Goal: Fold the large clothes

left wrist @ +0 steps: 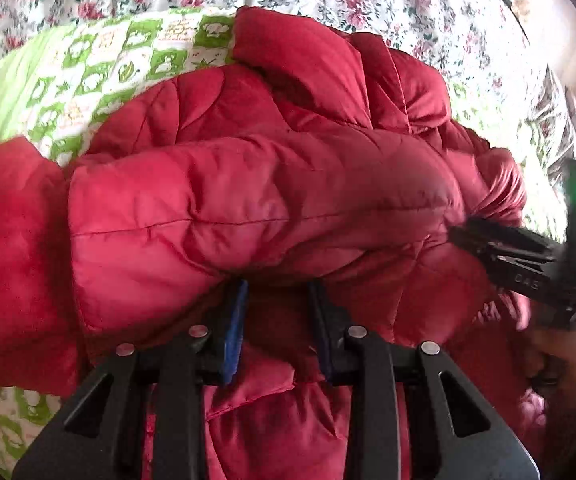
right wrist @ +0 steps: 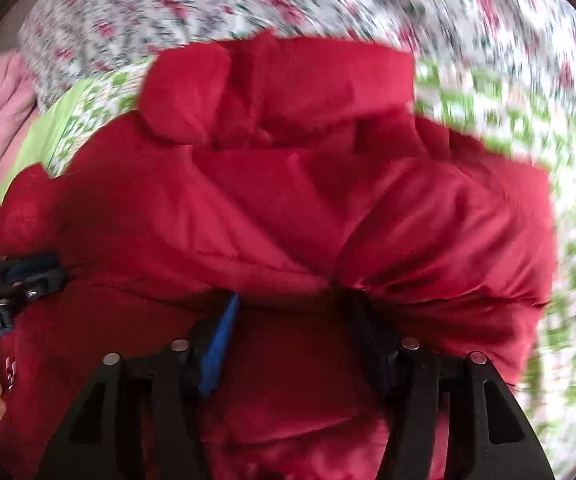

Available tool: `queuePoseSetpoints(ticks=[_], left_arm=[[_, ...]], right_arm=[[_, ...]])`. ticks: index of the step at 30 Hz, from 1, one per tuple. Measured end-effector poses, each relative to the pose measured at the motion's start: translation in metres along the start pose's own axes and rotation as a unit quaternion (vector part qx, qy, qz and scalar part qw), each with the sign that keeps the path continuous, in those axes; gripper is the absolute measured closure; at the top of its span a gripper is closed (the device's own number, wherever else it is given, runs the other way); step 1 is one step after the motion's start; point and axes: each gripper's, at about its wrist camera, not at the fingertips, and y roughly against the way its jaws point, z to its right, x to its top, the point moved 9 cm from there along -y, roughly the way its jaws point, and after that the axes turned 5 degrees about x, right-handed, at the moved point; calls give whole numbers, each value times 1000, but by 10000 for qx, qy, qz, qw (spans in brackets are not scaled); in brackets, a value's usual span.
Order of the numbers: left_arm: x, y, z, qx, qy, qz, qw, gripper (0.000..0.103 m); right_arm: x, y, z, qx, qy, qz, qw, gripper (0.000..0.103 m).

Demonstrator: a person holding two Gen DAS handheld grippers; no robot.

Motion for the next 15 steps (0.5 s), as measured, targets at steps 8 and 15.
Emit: queuePoseSetpoints(ticks=[8,15], left_arm=[[2,-4,0,49,-2,112,9999,75],[2,7,2,202,50,108,9997,75]], right_arm=[[15,30,19,-502,-85,514,9974,43],[10,-1,24,-503,-119,119,9986,42]])
